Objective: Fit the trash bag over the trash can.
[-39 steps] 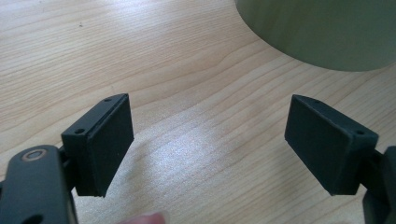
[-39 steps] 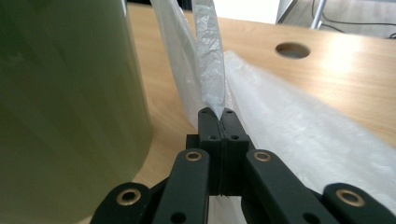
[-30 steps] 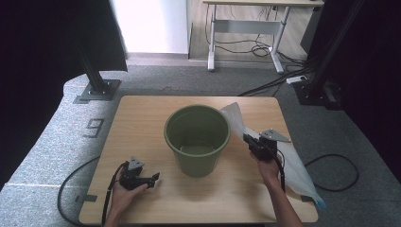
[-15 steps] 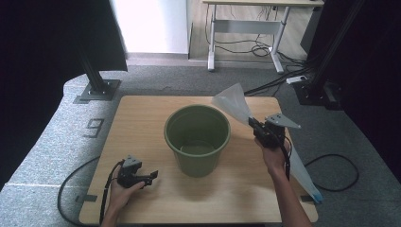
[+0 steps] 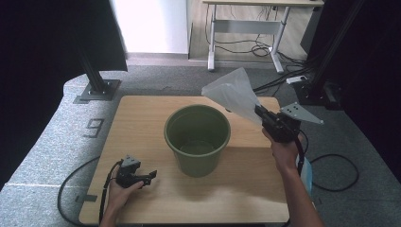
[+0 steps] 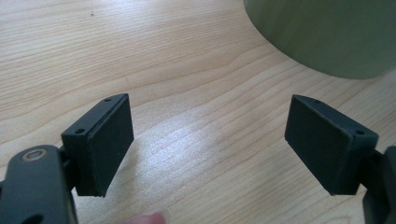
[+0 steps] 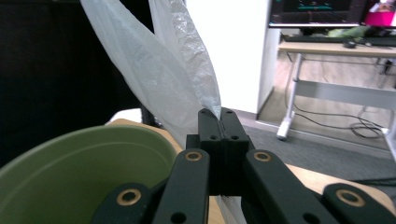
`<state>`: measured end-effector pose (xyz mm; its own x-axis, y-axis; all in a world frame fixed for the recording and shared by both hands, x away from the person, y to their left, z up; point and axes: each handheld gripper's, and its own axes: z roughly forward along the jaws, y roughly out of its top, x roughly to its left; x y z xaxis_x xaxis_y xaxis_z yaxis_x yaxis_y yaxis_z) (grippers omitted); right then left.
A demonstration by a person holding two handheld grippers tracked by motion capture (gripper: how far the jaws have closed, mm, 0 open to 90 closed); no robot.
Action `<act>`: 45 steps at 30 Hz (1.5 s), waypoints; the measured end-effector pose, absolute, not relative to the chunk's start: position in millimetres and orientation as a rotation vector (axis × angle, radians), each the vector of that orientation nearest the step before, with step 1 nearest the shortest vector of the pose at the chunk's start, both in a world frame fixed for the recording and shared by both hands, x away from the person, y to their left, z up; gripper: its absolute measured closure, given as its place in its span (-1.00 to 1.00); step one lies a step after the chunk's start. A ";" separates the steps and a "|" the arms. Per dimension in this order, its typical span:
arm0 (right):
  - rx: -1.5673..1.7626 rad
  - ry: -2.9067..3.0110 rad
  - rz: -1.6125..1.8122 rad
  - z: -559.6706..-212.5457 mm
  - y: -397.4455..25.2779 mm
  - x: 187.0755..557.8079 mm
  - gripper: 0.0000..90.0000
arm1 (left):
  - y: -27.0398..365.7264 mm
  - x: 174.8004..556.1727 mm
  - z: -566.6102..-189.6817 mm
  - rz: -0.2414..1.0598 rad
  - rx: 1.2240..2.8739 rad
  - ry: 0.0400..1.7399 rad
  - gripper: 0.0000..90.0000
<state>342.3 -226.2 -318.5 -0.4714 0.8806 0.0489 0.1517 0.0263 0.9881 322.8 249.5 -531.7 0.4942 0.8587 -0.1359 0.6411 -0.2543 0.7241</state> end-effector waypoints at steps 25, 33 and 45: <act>0.882 2.041 1.482 -365.2 -132.2 335.1 0.95 | 250.9 321.4 -528.7 0.347 1.980 1.214 -0.65; 0.896 2.075 1.477 -379.7 -124.6 338.3 0.90 | 249.9 320.7 -528.5 0.343 1.982 1.212 -0.65; 0.956 2.144 1.529 -394.0 -124.3 347.0 0.58 | 249.5 321.4 -529.5 0.346 1.987 1.219 -0.65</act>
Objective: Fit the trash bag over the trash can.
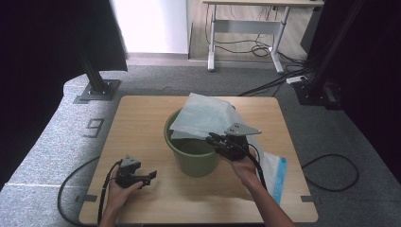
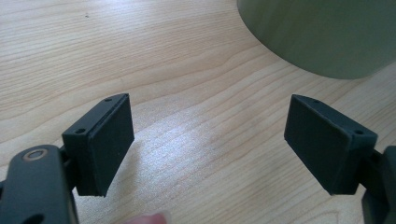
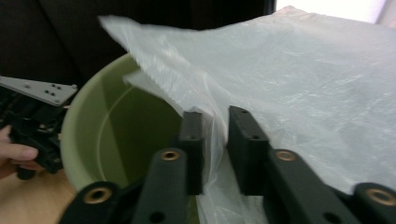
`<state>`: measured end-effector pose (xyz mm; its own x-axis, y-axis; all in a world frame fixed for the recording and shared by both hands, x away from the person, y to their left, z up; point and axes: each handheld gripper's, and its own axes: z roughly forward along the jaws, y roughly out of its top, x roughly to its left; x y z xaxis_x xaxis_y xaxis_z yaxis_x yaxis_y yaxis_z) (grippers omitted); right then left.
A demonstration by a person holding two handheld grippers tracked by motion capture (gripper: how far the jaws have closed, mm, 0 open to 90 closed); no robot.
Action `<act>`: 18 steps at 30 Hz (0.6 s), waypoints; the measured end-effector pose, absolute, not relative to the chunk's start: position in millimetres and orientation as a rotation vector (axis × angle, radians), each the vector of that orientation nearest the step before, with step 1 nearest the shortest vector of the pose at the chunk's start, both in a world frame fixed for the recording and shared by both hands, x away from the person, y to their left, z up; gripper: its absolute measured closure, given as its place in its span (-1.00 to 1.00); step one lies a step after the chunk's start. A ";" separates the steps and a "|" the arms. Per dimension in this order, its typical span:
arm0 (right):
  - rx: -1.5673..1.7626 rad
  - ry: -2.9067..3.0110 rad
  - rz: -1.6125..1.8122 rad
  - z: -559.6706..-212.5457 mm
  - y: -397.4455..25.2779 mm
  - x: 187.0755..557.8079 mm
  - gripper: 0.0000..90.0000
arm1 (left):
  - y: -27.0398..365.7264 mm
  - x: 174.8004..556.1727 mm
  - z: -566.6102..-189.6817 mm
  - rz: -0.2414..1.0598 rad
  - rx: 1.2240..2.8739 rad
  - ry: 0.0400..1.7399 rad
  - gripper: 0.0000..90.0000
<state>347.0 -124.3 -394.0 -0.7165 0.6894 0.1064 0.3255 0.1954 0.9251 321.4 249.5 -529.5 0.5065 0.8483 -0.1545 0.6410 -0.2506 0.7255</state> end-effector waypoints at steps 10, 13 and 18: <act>0.933 2.080 1.635 -382.7 -140.8 329.3 0.23 | 249.7 320.9 -528.8 0.348 1.986 1.218 -0.65; 0.941 2.055 1.640 -378.8 -149.9 323.1 0.14 | 249.8 320.9 -528.7 0.350 1.987 1.219 -0.65; 0.960 1.994 1.586 -381.2 -167.6 310.4 -0.07 | 249.2 320.9 -529.1 0.350 1.987 1.219 -0.65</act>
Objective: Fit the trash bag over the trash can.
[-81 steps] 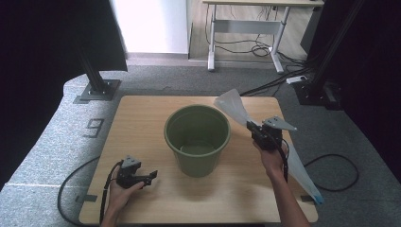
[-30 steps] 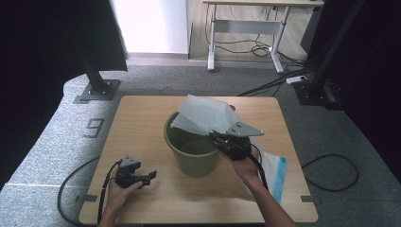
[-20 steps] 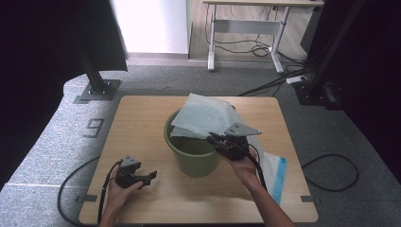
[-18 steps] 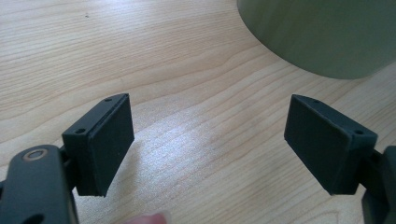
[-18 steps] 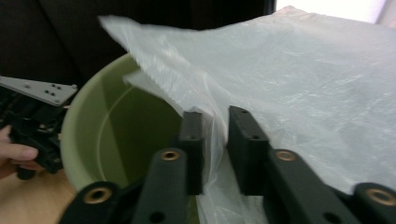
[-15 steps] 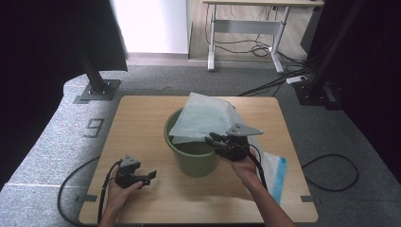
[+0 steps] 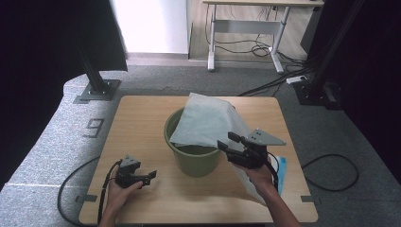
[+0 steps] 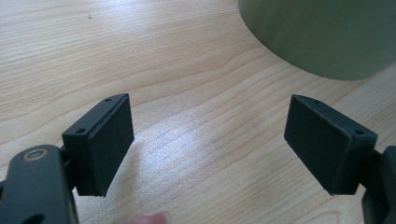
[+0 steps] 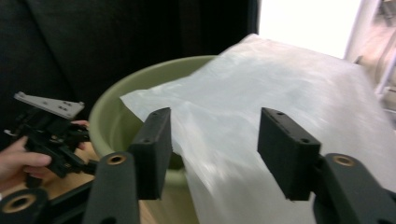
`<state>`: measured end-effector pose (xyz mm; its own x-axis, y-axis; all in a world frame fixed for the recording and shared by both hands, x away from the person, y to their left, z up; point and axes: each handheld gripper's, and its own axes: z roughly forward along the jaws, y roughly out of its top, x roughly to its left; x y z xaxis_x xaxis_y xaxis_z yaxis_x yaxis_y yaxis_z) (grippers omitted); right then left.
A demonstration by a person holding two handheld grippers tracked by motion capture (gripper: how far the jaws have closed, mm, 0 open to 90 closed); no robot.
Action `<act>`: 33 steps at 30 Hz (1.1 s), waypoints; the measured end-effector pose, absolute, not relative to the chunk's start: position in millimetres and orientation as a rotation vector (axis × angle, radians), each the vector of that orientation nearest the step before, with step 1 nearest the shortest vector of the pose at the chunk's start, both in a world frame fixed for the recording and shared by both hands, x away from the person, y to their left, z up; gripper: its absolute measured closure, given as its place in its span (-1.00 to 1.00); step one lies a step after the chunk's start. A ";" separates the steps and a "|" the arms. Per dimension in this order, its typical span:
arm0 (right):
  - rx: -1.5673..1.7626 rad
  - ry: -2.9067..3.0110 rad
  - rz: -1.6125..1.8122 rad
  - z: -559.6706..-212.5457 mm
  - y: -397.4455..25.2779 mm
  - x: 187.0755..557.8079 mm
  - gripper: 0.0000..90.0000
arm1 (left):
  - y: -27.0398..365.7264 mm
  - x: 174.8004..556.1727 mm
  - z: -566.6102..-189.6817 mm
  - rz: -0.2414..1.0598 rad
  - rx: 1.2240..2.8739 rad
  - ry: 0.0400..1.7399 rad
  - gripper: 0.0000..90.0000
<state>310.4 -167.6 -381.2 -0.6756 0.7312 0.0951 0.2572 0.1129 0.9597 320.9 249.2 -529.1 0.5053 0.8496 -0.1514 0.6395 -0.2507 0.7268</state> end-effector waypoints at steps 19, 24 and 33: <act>1.059 1.961 1.464 -470.7 -205.8 279.7 -0.36 | 243.8 320.3 -528.2 0.362 1.995 1.215 -0.65; 1.108 1.948 1.404 -493.0 -206.8 283.3 -0.41 | 240.7 319.6 -524.8 0.364 1.988 1.208 -0.65; 1.088 1.913 1.369 -503.0 -209.3 292.4 0.84 | 233.5 312.2 -503.7 0.454 1.947 1.198 -0.55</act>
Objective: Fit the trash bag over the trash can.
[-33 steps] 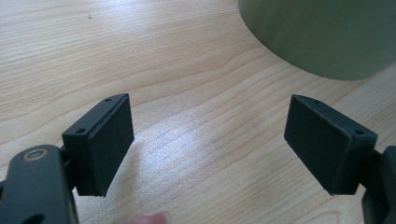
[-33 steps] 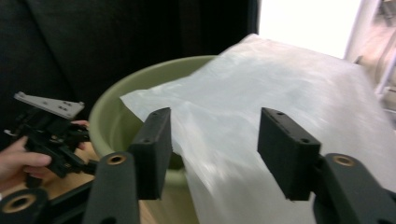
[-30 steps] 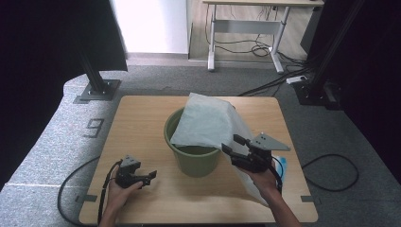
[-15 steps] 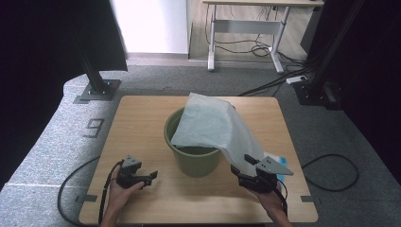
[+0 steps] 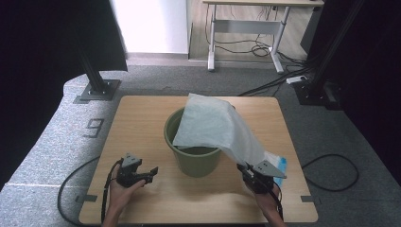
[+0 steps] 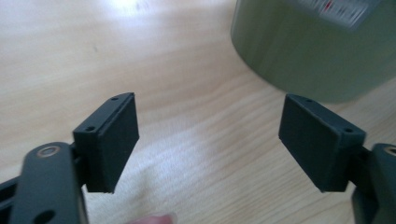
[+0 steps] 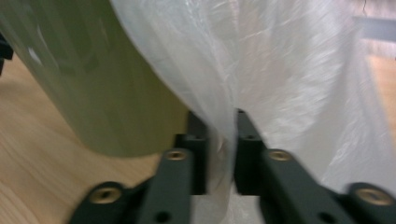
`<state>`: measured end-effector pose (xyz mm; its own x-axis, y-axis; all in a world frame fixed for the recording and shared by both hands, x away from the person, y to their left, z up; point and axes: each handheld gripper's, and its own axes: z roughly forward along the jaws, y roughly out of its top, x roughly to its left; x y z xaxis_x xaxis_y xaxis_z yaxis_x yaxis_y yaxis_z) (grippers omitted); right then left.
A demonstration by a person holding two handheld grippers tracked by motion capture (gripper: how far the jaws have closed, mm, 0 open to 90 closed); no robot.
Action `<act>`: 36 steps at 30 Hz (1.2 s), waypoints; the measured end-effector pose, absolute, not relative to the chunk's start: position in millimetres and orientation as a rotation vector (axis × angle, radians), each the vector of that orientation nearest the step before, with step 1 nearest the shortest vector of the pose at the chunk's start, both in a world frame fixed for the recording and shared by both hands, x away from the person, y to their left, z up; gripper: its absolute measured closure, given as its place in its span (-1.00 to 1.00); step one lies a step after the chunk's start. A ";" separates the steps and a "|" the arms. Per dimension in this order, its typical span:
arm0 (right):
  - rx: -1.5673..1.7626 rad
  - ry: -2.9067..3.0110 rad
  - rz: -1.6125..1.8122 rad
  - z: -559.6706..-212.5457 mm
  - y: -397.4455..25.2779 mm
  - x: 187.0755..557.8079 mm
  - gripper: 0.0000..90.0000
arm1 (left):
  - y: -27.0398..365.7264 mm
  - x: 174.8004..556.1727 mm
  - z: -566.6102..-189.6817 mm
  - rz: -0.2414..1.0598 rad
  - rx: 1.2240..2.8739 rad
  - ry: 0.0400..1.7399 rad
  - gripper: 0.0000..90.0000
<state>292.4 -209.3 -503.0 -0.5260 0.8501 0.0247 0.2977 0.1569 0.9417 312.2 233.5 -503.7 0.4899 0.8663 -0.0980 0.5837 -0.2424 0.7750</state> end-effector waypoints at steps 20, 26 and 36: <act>0.906 1.760 1.531 -431.9 -230.1 278.8 0.94 | 200.6 296.4 -433.7 0.591 1.843 1.067 -0.53; 0.905 1.779 1.542 -426.4 -227.8 284.4 0.93 | 190.8 298.8 -414.0 0.638 1.837 1.058 -0.52; 0.891 1.829 1.560 -409.9 -218.1 289.8 0.91 | 161.1 303.5 -383.1 0.609 1.844 0.948 -0.52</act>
<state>289.8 -218.1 -409.9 -0.6156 0.7880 -0.0010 0.1237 0.0979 0.9875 303.5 161.1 -383.1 0.5766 0.8169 0.0101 0.3487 -0.2573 0.9012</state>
